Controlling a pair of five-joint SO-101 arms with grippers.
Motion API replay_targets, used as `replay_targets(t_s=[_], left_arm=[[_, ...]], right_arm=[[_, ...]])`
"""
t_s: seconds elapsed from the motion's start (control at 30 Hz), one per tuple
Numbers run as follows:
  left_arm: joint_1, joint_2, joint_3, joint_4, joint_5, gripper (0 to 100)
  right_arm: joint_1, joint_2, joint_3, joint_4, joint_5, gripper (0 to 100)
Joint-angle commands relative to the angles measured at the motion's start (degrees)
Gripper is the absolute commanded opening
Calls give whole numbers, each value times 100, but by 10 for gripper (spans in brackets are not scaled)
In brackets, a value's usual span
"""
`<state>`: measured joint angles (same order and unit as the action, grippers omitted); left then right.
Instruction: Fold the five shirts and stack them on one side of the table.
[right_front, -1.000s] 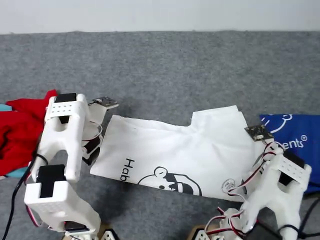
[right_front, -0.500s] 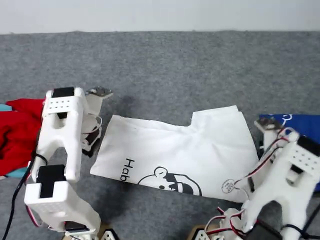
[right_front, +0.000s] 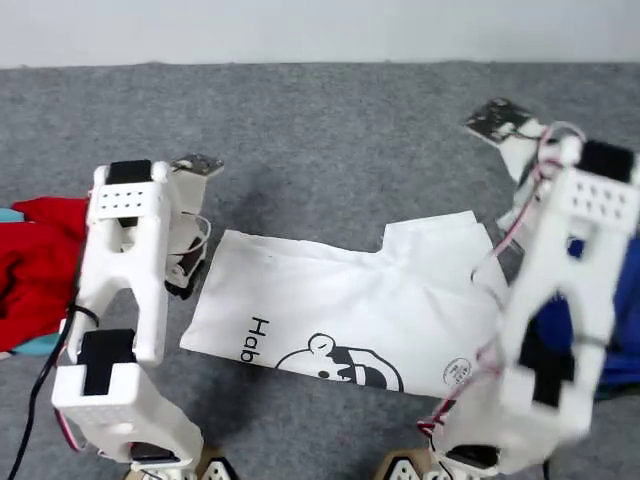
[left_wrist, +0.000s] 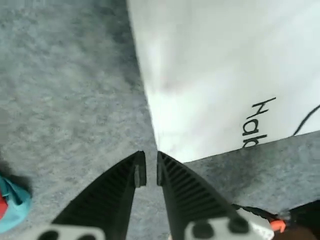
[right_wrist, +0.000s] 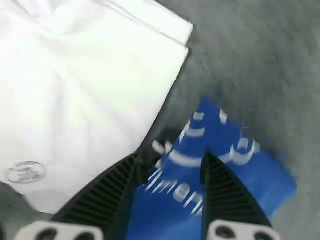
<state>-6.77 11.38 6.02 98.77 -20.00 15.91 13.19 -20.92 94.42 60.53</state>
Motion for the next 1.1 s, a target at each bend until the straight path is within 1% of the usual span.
replay_targets(t_s=[0.0, 0.13, 0.23, 0.47, 0.6, 0.83, 1.07], left_arm=[[290, -246, 40, 9, 53, 51], [448, -237, 48, 0, 44, 51], [475, -237, 48, 0, 26, 51], [466, -237, 75, 0, 44, 51], [466, -237, 215, 0, 26, 51], [466, -237, 233, -9, 18, 51], [466, -237, 233, -9, 18, 51]], right_arm=[[-145, 1481, -1741, 321, 668, 177], [-207, 2791, -3235, 576, 932, 177], [-330, 3626, -4246, 690, 941, 177], [-734, 4980, -5556, 690, 1046, 178], [-804, 5323, -5855, 699, 1055, 179], [-804, 5402, -5846, 831, 1073, 179], [-901, 5640, -5345, 831, 1178, 176]])
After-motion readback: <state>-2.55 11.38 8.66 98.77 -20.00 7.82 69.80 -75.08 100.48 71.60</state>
